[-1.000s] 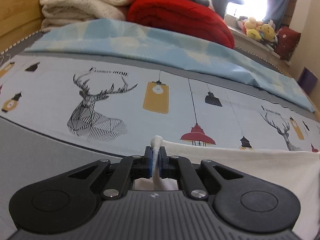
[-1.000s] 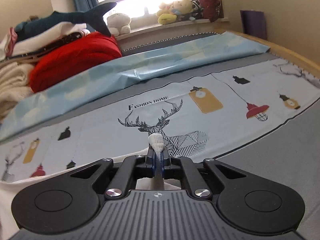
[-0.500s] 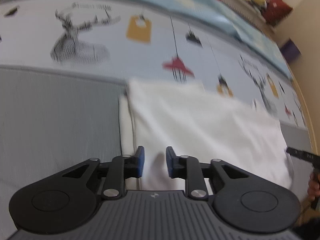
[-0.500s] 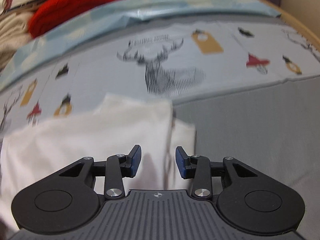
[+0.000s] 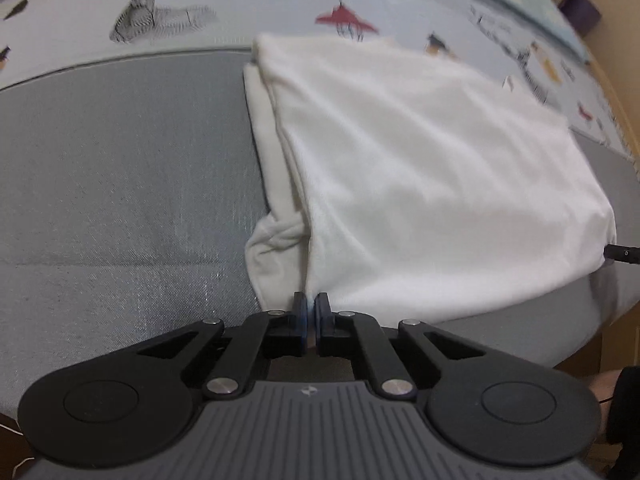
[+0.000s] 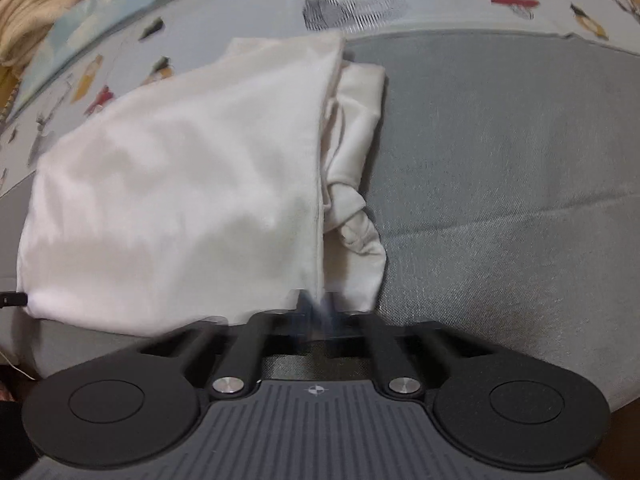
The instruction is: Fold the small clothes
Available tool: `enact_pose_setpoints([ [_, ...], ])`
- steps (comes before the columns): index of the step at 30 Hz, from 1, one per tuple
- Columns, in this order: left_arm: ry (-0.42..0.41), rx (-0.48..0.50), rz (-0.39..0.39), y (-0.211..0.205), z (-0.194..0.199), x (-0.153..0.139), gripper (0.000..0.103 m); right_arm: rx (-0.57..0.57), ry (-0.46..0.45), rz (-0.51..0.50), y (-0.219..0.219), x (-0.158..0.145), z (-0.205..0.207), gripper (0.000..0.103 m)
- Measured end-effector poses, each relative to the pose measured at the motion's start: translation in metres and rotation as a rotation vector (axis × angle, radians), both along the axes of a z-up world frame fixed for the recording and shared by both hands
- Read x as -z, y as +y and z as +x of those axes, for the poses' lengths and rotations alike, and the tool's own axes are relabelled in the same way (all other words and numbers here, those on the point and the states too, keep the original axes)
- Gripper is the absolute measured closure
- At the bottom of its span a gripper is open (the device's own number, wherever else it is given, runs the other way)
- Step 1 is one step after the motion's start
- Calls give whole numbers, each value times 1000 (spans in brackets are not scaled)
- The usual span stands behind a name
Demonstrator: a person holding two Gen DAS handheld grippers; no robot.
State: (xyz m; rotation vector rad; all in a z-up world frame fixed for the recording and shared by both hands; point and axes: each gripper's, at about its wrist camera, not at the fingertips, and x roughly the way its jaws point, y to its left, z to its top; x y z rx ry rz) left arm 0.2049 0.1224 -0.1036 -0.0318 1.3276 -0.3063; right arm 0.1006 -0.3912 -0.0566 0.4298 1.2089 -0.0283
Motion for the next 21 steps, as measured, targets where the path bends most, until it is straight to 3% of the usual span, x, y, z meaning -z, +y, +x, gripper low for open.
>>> enact_pose_setpoints([
  [2, 46, -1, 44, 1, -2, 6, 99, 40, 2, 15, -7, -2, -5, 99],
  [4, 96, 24, 77, -3, -4, 15, 99, 17, 83, -54, -2, 9, -5, 99],
  [6, 88, 37, 103, -8, -4, 13, 95, -28, 117, -99, 6, 13, -2, 99],
  [8, 32, 25, 88, -9, -3, 1, 92, 1, 86, -115, 6, 5, 0, 98],
  [10, -37, -12, 73, -7, 0, -12, 81, 32, 32, -160, 5, -9, 1, 92],
  [12, -85, -63, 54, 0, 4, -20, 75, 45, -51, -231, 9, -22, 1, 71],
  [13, -91, -89, 40, 2, 7, -21, 75, 44, -95, -250, 10, -27, 2, 69],
  [16, -96, -148, 9, 7, 18, -19, 75, 43, -172, -216, 12, -29, 6, 67],
  [21, -106, -259, -109, 10, 33, -12, 75, 25, -164, -195, 19, -9, 24, 67],
])
